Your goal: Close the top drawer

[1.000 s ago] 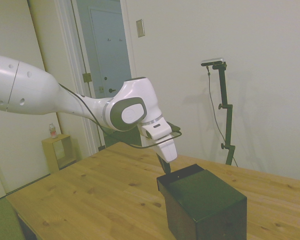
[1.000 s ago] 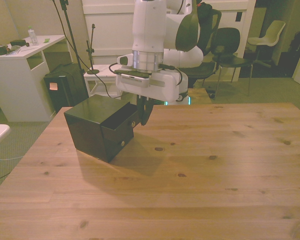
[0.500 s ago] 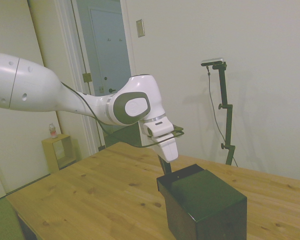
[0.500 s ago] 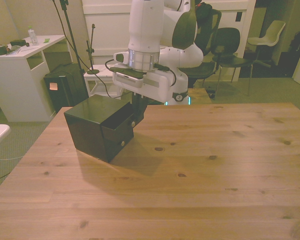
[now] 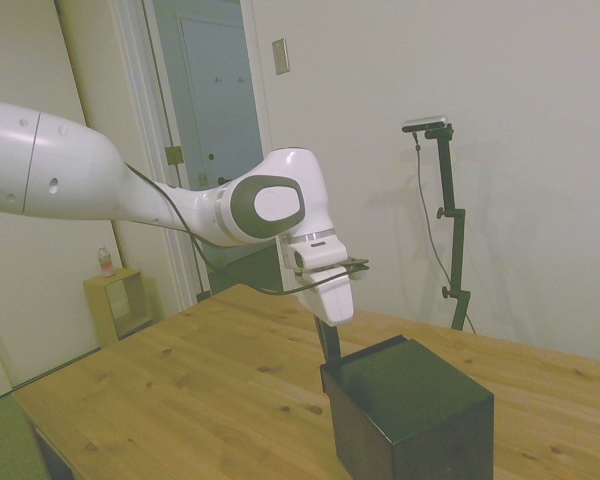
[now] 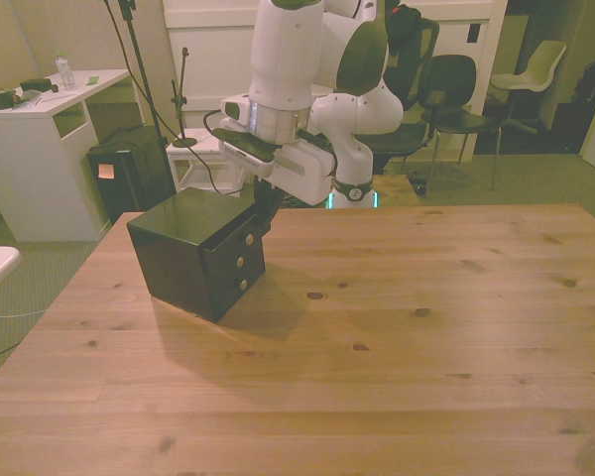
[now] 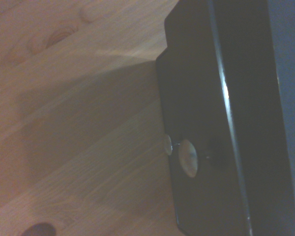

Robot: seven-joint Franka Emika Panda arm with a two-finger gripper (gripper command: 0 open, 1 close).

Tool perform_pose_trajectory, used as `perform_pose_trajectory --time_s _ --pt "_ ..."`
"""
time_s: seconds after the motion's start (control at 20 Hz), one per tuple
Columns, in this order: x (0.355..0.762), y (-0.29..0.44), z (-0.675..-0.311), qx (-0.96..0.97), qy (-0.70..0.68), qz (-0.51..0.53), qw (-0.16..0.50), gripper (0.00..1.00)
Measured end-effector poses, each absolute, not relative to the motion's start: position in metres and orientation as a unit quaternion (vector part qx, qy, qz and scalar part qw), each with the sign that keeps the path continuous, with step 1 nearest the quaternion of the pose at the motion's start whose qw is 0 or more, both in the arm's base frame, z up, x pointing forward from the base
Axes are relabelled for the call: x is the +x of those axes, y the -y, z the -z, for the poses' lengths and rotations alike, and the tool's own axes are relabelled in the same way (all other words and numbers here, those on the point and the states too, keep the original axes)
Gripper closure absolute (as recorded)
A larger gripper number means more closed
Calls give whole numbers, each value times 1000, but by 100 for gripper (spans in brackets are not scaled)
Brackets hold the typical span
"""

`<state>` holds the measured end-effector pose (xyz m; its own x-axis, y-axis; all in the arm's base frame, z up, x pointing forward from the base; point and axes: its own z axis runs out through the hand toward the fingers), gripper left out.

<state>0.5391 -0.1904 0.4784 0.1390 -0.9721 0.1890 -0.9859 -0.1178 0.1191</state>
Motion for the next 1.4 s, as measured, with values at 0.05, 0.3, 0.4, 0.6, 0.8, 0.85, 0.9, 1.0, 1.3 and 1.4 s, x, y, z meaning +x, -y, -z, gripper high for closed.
perform_pose_trajectory --time_s 0.05,0.3,0.4,0.6,0.8,0.85,0.9,1.0,1.3,1.4 --pt "539 191 -478 745 657 -28 111 100" --pt "539 199 -477 736 663 -15 135 100" --pt "539 201 -476 734 664 -10 142 100" --pt "540 202 -475 732 665 -2 150 100" --pt "540 202 -475 732 664 -1 151 100" --pt "540 202 -475 732 664 -2 151 100" --pt "540 202 -475 732 664 -2 151 100" --pt "542 201 -475 735 662 -13 145 100" --pt "552 175 -473 760 637 -82 96 100" --pt "549 156 -473 770 627 -89 81 100"
